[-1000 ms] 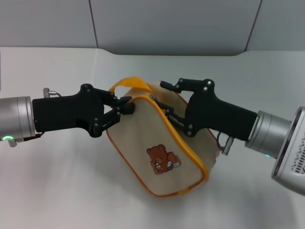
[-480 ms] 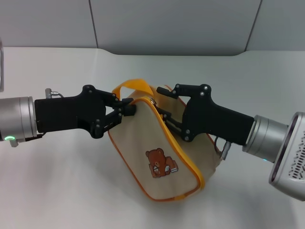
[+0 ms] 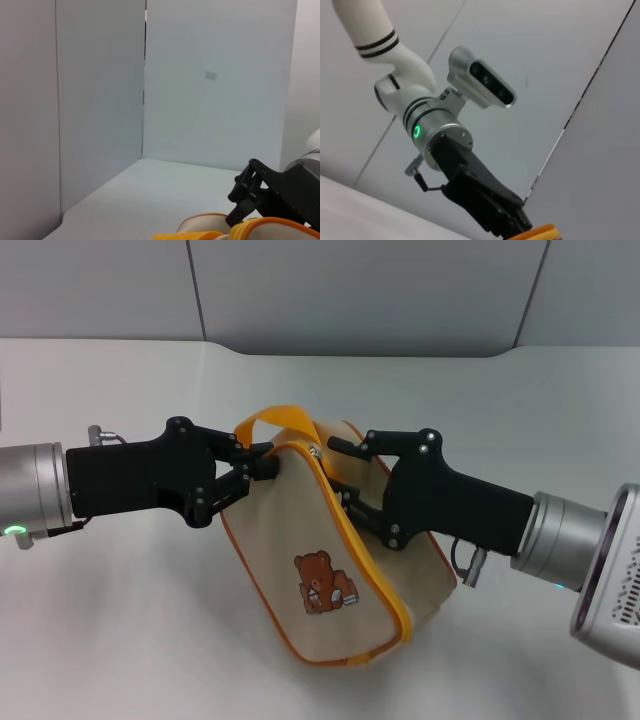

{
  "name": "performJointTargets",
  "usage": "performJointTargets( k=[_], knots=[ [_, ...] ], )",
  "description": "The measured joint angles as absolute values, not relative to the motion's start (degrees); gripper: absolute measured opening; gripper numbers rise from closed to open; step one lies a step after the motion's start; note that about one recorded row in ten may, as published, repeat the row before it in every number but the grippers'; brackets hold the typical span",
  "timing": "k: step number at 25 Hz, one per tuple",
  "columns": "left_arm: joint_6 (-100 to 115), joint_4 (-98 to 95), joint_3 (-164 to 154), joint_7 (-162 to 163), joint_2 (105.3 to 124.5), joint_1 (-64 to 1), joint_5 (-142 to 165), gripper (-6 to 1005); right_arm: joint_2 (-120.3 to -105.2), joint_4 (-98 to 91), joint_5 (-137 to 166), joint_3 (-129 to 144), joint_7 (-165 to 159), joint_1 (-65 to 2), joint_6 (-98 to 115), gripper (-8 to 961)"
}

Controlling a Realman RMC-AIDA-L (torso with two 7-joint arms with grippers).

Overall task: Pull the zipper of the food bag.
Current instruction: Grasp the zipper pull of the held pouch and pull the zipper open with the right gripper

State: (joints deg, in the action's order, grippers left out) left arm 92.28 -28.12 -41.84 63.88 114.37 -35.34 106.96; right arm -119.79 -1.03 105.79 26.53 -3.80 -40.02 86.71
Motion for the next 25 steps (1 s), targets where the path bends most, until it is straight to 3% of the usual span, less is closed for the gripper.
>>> performJointTargets(
  k=[14,19,25],
  knots=[
    [92.5,-28.1,-42.0,63.9,114.82,-35.4,107.1,77,-119.88,0.4,105.7,26.3,-4.0,-41.2,83.9,341],
    [92.6,-28.1,-41.9,63.9,114.87,-35.3,107.1,77,-119.88,0.9,105.8,26.5,-3.7,-41.2,84.3,269],
    [92.4,-28.1,-41.9,63.9,114.88,-35.3,107.0,78,-119.88,0.8,105.9,26.6,-3.6,-40.6,85.2,103]
  ],
)
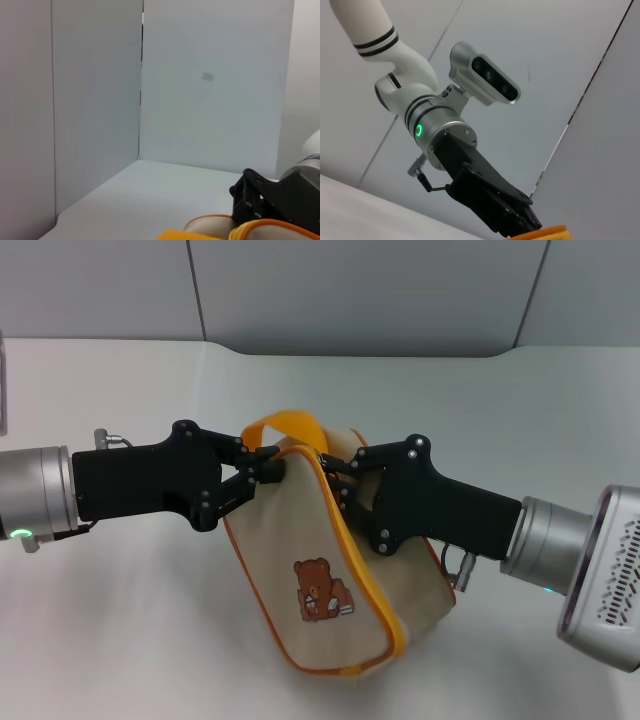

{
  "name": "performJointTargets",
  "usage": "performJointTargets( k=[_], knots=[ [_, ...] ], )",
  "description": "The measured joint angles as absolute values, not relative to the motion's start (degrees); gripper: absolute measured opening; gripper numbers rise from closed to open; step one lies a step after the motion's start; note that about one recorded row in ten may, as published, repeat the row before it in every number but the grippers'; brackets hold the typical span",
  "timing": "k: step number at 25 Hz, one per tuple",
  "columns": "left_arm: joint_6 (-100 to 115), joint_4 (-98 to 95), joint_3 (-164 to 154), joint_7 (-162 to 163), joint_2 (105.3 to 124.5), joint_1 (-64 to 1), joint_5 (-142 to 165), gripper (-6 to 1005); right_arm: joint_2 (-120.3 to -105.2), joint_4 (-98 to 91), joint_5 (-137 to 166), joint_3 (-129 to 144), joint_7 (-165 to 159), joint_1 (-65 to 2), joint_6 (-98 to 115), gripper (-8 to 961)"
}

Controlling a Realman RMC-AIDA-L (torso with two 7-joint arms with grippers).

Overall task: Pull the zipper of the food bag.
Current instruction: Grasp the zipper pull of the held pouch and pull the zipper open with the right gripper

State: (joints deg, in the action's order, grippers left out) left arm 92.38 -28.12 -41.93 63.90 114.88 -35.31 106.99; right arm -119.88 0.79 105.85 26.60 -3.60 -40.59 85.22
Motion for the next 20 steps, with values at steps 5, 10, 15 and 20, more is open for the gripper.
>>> performJointTargets(
  k=[5,10,15,20],
  knots=[
    [91.6,-28.1,-41.8,63.9,114.88,-35.1,106.9,79,-119.87,0.4,105.7,26.3,-3.6,-39.8,86.6,65],
    [91.4,-28.0,-41.8,63.9,114.86,-35.1,106.9,79,-119.83,0.3,105.6,26.3,-3.6,-39.7,86.6,7],
    [91.3,-28.0,-41.8,63.8,114.87,-35.1,106.9,80,-119.79,0.3,105.6,26.3,-3.9,-39.7,86.4,5],
    [89.0,-27.2,-38.8,63.8,114.88,-34.9,106.7,80,-119.30,-2.0,107.2,28.5,-8.7,-37.5,87.8,3]
  ],
)
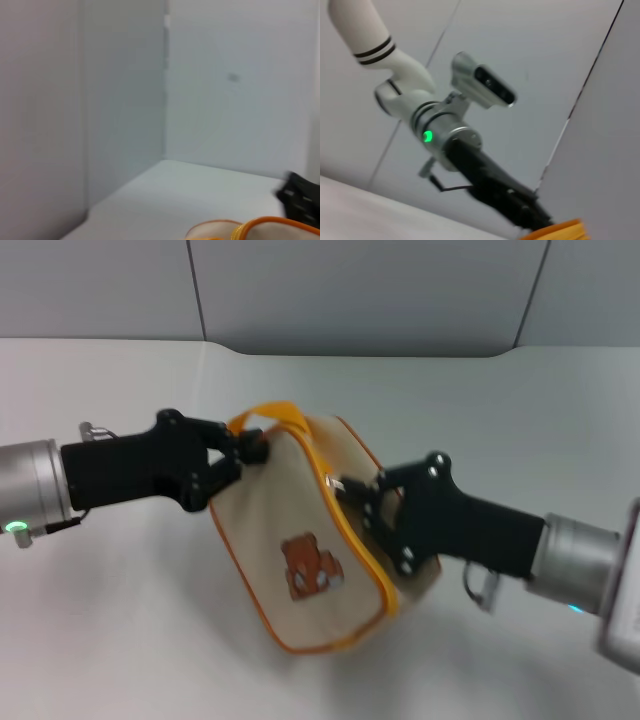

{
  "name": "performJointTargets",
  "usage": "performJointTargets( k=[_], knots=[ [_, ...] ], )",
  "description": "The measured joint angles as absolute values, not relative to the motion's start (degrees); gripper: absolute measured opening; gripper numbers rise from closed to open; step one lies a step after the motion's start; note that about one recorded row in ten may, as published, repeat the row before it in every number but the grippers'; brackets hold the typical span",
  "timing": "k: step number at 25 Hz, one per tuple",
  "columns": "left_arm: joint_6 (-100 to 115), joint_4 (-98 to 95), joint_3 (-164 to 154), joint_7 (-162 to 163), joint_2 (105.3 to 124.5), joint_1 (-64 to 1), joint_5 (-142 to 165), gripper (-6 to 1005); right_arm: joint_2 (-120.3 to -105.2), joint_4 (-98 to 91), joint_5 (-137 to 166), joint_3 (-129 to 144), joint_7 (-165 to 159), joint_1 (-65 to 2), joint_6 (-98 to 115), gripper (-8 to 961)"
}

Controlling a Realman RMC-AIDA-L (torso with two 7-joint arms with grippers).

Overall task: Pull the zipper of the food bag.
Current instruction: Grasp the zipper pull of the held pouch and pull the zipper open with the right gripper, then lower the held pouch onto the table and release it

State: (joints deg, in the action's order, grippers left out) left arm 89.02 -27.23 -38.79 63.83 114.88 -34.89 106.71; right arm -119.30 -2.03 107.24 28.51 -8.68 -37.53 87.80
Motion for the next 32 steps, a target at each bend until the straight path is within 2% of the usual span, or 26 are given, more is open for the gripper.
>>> performJointTargets(
  k=[7,15,21,23,30,32],
  knots=[
    [86.5,-26.1,-36.8,63.9,114.86,-34.7,106.7,81,-119.29,-16.5,110.9,34.7,-24.6,-28.1,93.6,2],
    [86.6,-25.7,-36.1,64.6,115.94,-33.8,106.6,82,-119.23,-17.2,110.1,29.3,-26.4,-26.3,96.2,3],
    [86.8,-22.7,-34.0,63.2,118.43,-30.1,104.8,83,-119.15,-17.1,110.1,19.9,-33.2,-26.3,103.1,121],
    [86.8,-19.3,-34.3,60.2,118.70,-29.4,104.1,83,-119.01,-17.4,110.1,17.9,-36.9,-27.1,103.9,160],
    [85.6,-14.9,-33.8,55.5,118.72,-28.3,103.3,84,-118.90,-17.4,110.1,17.9,-39.5,-28.5,103.4,484],
    [86.1,-15.2,-33.7,55.5,118.58,-27.8,102.6,125,-118.82,-17.4,110.1,18.0,-40.0,-28.6,103.3,563]
  ],
)
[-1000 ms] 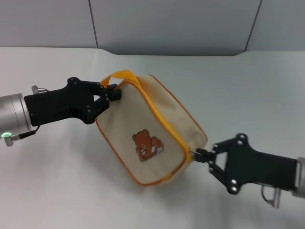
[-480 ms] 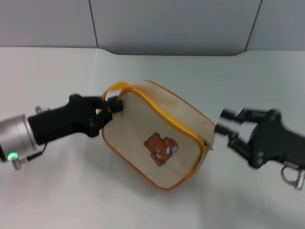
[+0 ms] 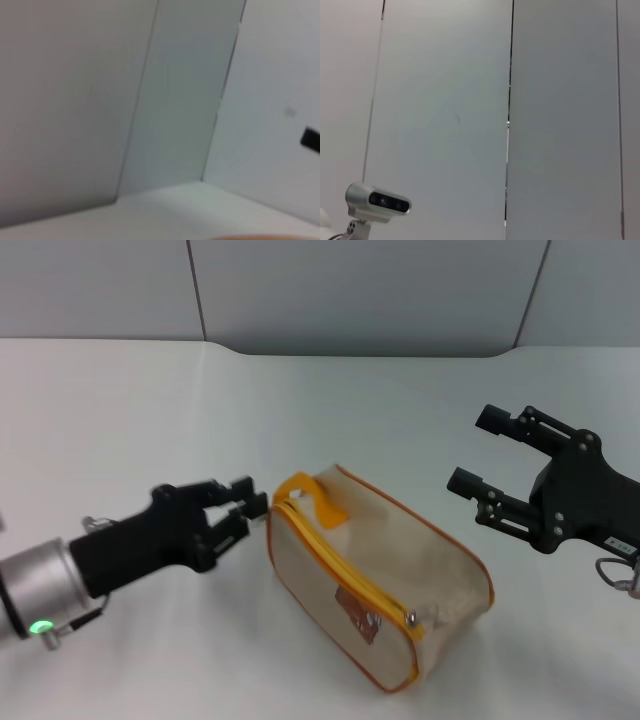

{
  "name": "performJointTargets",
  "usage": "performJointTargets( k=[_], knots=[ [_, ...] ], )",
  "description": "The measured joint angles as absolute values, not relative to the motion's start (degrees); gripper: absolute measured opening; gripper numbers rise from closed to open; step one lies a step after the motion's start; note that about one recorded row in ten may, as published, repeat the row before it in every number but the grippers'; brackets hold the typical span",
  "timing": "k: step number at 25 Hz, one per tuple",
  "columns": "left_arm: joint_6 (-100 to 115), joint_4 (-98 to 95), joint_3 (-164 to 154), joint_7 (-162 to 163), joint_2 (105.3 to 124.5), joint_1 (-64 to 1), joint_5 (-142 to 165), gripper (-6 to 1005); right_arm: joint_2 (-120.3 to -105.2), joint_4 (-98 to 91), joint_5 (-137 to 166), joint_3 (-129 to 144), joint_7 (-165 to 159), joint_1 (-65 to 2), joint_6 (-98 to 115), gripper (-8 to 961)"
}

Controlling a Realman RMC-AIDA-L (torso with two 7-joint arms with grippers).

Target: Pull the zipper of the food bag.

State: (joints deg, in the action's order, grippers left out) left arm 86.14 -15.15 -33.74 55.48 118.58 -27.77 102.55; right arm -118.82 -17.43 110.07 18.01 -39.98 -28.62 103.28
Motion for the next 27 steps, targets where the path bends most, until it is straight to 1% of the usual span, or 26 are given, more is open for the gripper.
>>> performJointTargets(
  k=[1,2,4,5,6,7,8,9,11,14,16,19,22,27],
  knots=[
    [88.4,-16.4,-33.4,57.1,117.91,-26.9,100.9,145,-118.55,-17.5,110.2,18.3,-41.2,-28.8,103.2,603],
    [88.4,-16.4,-33.4,57.1,117.91,-26.9,100.9,165,-118.55,-17.5,110.2,18.3,-41.2,-28.8,103.2,643],
    [92.3,-18.2,-33.1,59.5,117.11,-26.1,99.4,206,-117.27,-17.5,110.7,19.6,-44.4,-29.4,103.9,724],
    [94.8,-19.4,-33.1,61.1,116.48,-25.8,99.1,226,-117.27,-17.5,110.7,19.6,-44.4,-29.4,103.9,765],
    [100.1,-21.3,-33.8,63.7,115.11,-25.7,99.3,246,-115.63,-17.6,111.1,22.7,-47.7,-30.2,105.2,805],
    [100.1,-21.3,-33.8,63.7,115.11,-25.7,99.3,267,-115.63,-17.6,111.1,22.7,-47.7,-30.2,105.2,810],
    [104.4,-22.3,-35.4,65.1,113.83,-26.4,100.5,287,-113.93,-17.8,111.4,27.4,-50.9,-31.0,106.7,814],
    [104.4,-22.3,-35.4,65.1,113.83,-26.4,100.5,333,-113.93,-17.8,111.4,27.4,-50.9,-31.0,106.7,819],
    [108.6,-23.9,-37.9,65.7,112.74,-27.3,102.6,426,-112.26,-19.2,111.4,33.8,-54.7,-31.7,108.8,828],
    [109.3,-26.2,-39.3,66.4,112.91,-27.7,105.3,559,-112.22,-20.8,111.4,35.3,-55.9,-31.6,109.5,836],
    [109.1,-26.7,-39.5,66.6,113.17,-28.0,106.9,639,-112.58,-22.0,111.4,36.2,-56.4,-31.2,109.8,835],
    [109.1,-26.8,-39.5,66.4,113.41,-28.5,108.8,759,-112.65,-22.1,111.4,36.5,-56.6,-31.2,109.8,833],
    [109.1,-26.8,-39.5,66.3,113.49,-28.7,109.4,787,-112.74,-22.1,111.4,36.5,-56.6,-31.2,109.7,832],
    [109.1,-26.8,-39.6,66.2,113.54,-28.7,109.4,787,-112.80,-22.1,111.4,36.6,-56.6,-31.3,109.6,832]
  ],
)
